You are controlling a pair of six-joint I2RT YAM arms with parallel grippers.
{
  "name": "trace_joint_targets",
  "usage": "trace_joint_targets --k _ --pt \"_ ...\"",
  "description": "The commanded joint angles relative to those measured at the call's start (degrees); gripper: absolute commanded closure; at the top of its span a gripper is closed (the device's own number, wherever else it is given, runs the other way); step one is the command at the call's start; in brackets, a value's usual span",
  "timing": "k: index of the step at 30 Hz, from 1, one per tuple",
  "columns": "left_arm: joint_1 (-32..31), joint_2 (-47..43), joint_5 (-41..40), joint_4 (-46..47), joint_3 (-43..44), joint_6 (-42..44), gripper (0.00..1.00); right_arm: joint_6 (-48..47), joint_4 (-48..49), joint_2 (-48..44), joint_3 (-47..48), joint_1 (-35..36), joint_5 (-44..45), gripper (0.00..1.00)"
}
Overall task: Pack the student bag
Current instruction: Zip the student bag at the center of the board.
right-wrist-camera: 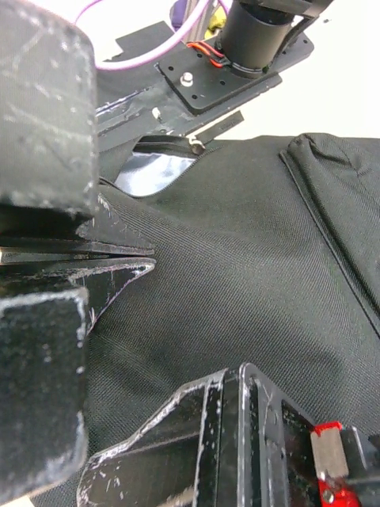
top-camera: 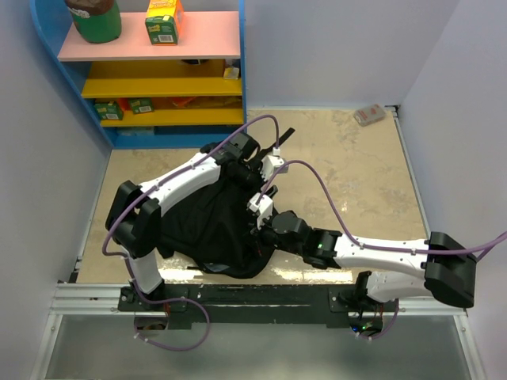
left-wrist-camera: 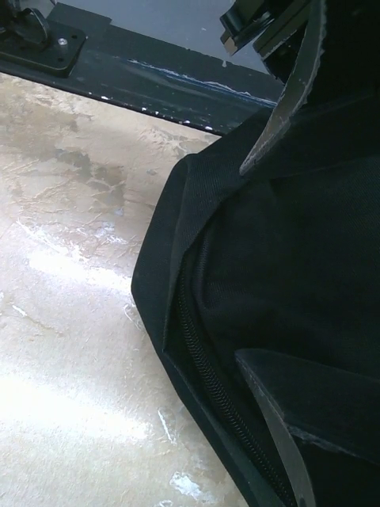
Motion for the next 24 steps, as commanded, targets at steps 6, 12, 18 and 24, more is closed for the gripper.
trace_joint_targets --k 6,12,18,24 --pt "-0.4 3.5 6.9 -4.2 3.0 -3.1 0.0 -2.0 1.5 0.3 2.2 0.0 -1.2 1.0" --pt "-1.0 3.2 10.5 -3.6 2.1 -3.6 0.02 -2.1 1.9 0.1 1.5 0.0 -1.3 1.0" --pt "-2.9 3.4 5.6 0.1 -1.0 -5.0 0.15 -2.3 2.3 0.3 1.5 0.0 -1.3 1.0" --pt "-4.6 4.8 -2.5 4.7 -2.2 -5.1 0.64 -2.4 2.3 -0.1 1.4 0.0 -1.0 1.0"
